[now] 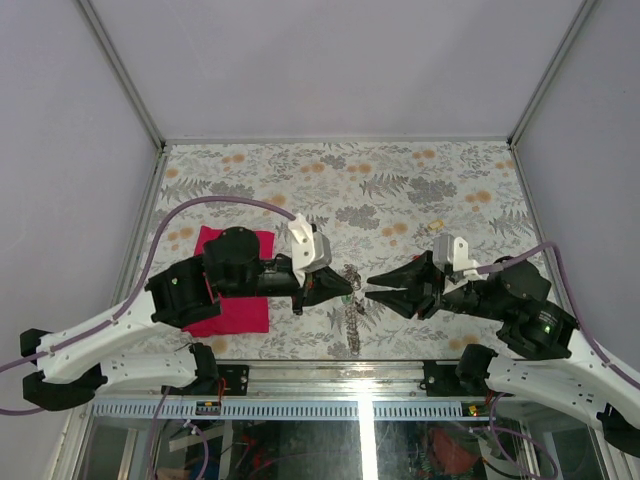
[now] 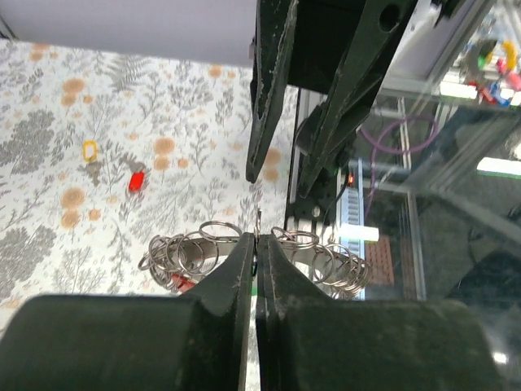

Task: Put the keys on the keyring

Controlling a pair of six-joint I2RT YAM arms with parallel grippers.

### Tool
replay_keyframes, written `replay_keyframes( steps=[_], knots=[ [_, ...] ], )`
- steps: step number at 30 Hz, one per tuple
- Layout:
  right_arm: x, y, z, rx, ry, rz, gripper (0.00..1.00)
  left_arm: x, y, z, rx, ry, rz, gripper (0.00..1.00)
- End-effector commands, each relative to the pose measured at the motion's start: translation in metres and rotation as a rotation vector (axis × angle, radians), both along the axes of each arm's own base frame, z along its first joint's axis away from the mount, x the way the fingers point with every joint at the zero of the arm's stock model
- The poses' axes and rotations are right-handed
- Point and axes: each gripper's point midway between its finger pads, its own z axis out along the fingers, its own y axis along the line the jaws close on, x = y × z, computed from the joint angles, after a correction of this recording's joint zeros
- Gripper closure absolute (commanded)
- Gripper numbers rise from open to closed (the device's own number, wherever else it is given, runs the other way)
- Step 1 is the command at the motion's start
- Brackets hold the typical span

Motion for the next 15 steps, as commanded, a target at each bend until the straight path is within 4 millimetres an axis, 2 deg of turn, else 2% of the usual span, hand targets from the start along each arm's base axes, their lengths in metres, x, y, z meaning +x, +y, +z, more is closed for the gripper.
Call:
replay_keyframes(
  steps=[1,6,15],
  knots=[
    [-0.005,-0.003,0.001,-0.062,-0.100,0.035,0.63,-0.011,0.012,-0.013,0.184,-0.051,-0.087,1.00],
    [-0.007,0.005,-0.009,-0.101,-0.090,0.076,0.56,-0.012,0.016,-0.025,0.343,-0.040,-0.131,1.00],
    [-0.013,0.021,-0.025,-0.133,-0.050,0.162,0.58,-0.017,0.019,-0.020,0.409,-0.052,-0.170,1.00]
  ],
)
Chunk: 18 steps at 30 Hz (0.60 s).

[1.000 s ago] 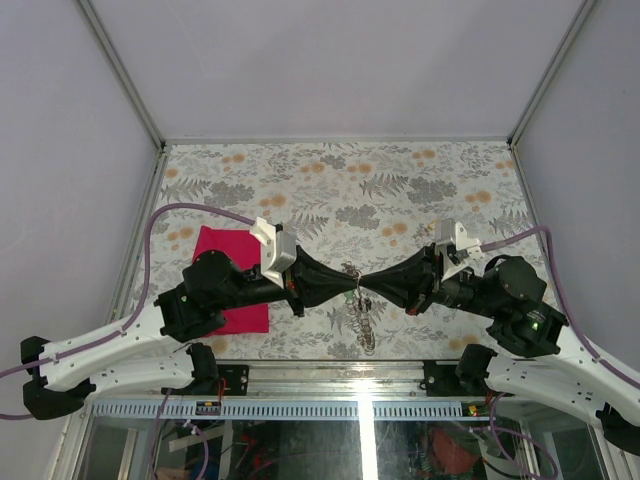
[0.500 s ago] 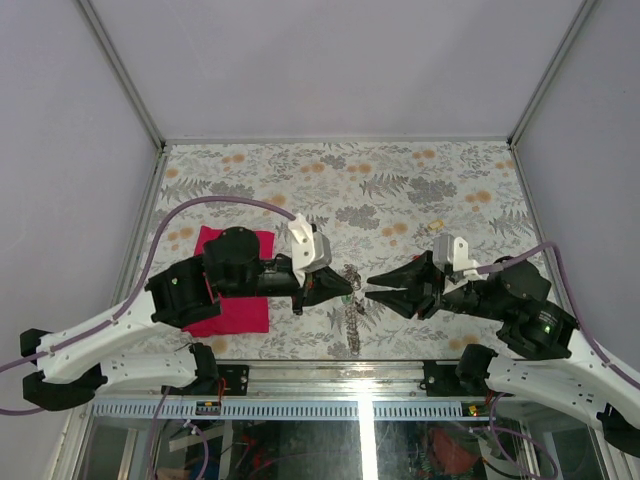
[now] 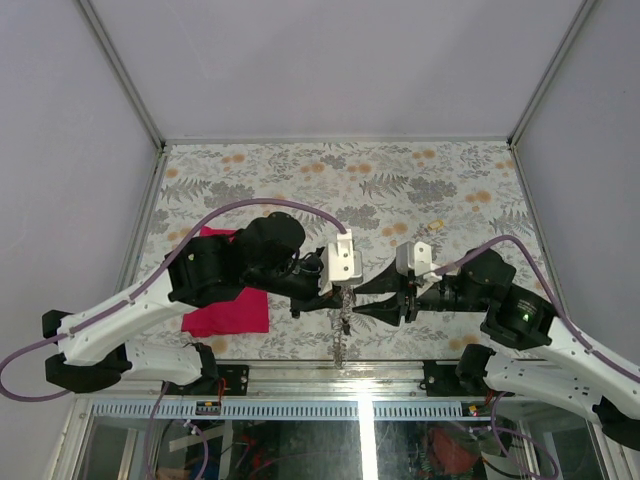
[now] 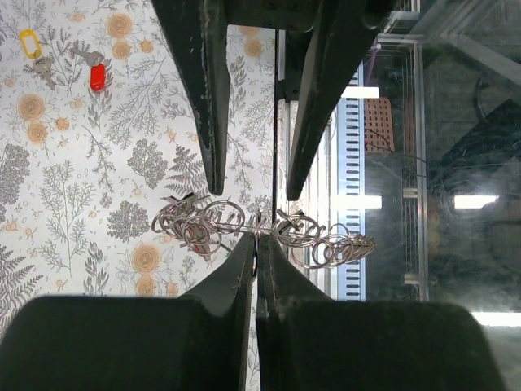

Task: Put the keys on the keyring

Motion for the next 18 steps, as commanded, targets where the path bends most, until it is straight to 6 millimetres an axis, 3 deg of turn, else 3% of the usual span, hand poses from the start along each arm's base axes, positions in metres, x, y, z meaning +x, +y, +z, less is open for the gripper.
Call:
replay_keyframes(
  steps=[1,10,18],
  knots=[
    [-0.008,0.006,0.016,0.047,-0.025,0.062,0.58,-0.008,0.007,0.019,-0.022,-0.038,-0.049,1.00],
    [-0.010,0.017,0.021,0.085,-0.010,0.104,0.60,-0.010,0.005,0.019,-0.023,-0.039,-0.058,1.00],
    [-0.010,0.025,0.009,0.056,0.015,0.135,0.65,-0.010,0.005,0.023,-0.035,-0.048,-0.058,1.00]
  ],
)
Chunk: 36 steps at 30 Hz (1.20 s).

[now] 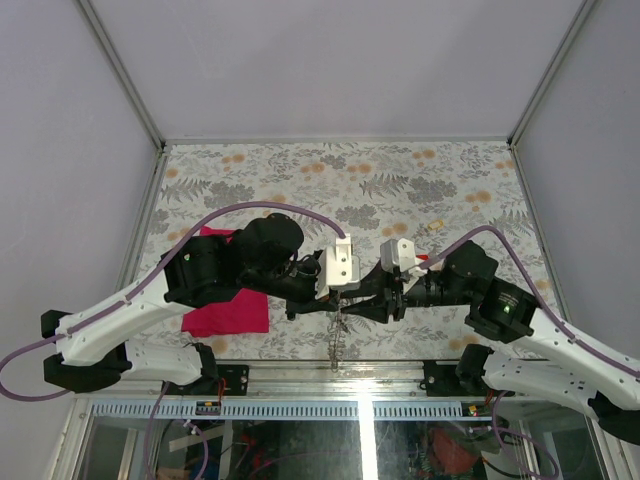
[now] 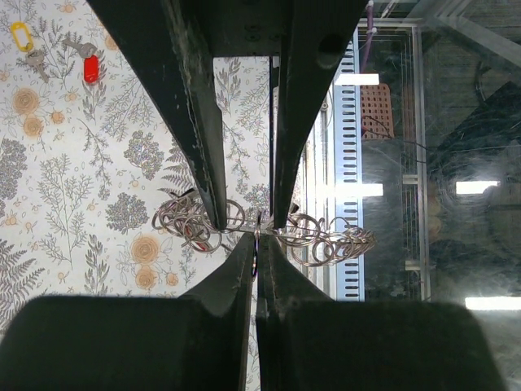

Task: Put the keys on the keyring

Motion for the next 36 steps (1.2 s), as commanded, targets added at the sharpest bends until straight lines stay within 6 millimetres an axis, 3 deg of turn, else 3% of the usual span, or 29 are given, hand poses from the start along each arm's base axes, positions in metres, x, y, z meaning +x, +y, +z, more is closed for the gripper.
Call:
replay_keyframes(
  steps=[1,7,10,13,17,23,36],
  knots=[
    [-0.005,0.006,0.009,0.040,-0.008,0.046,0.65,-0.003,-0.005,0.024,-0.077,-0.037,-0.030,1.00],
    [-0.005,0.008,0.003,0.020,0.001,0.052,0.75,-0.004,-0.004,0.025,-0.081,-0.037,-0.030,1.00],
    [-0.004,0.008,0.004,0.017,0.002,0.051,0.92,-0.004,-0.004,0.025,-0.083,-0.038,-0.030,1.00],
    [-0.003,0.007,0.004,0.011,0.001,0.042,1.00,-0.004,-0.004,0.025,-0.087,-0.039,-0.030,1.00],
    [-0.002,0.005,0.012,0.018,-0.006,0.028,1.00,-0.004,-0.003,0.030,-0.122,-0.047,-0.021,1.00],
    [-0.004,-0.001,0.032,0.090,-0.020,0.008,1.00,-0.007,0.003,0.043,-0.225,-0.062,0.003,0.76],
    [-0.015,-0.004,0.050,0.131,-0.019,0.056,1.00,-0.008,0.003,0.043,-0.293,-0.066,0.013,0.66]
  ],
)
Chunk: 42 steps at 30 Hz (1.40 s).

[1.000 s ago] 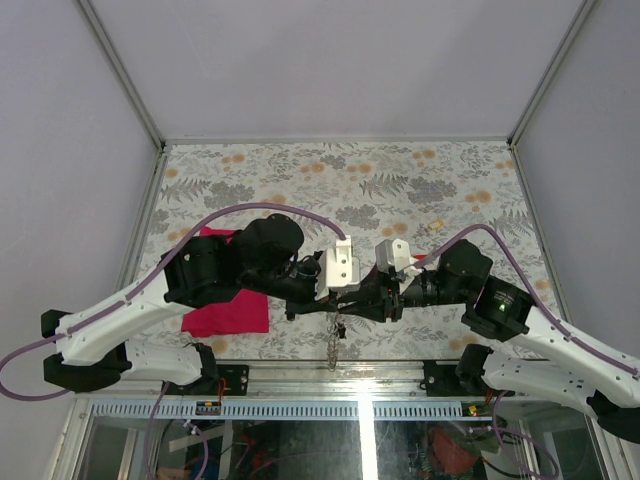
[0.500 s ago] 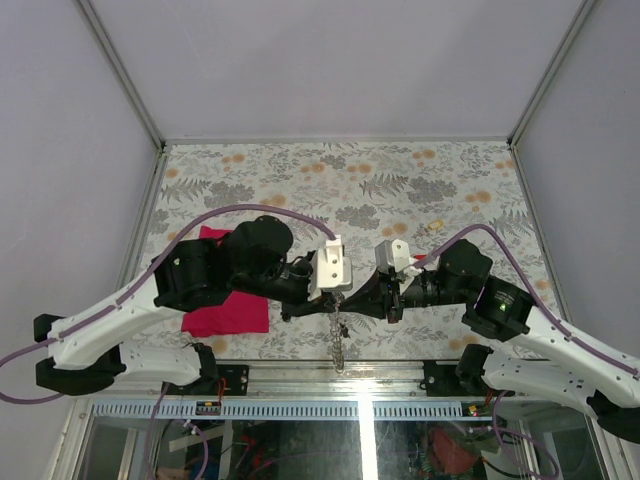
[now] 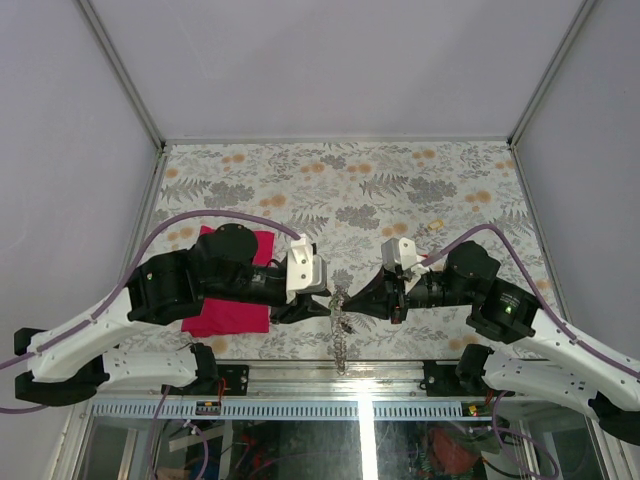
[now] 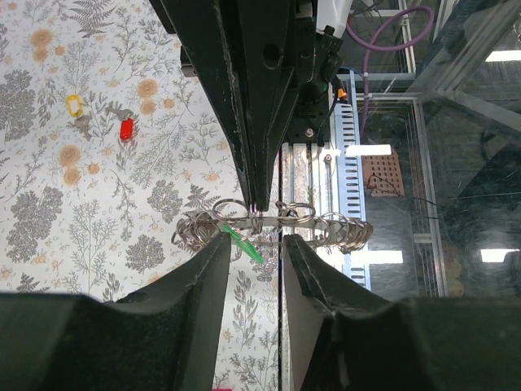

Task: Put the keys on the keyring

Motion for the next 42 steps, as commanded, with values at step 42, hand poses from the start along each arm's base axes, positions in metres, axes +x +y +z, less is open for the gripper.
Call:
replay_keyframes(
  steps=[42],
  knots=[
    [-0.011,-0.016,0.075,0.219,-0.076,-0.004,1.00,0.001,-0.018,0.007,-0.066,-0.021,-0.030,1.00]
  ],
)
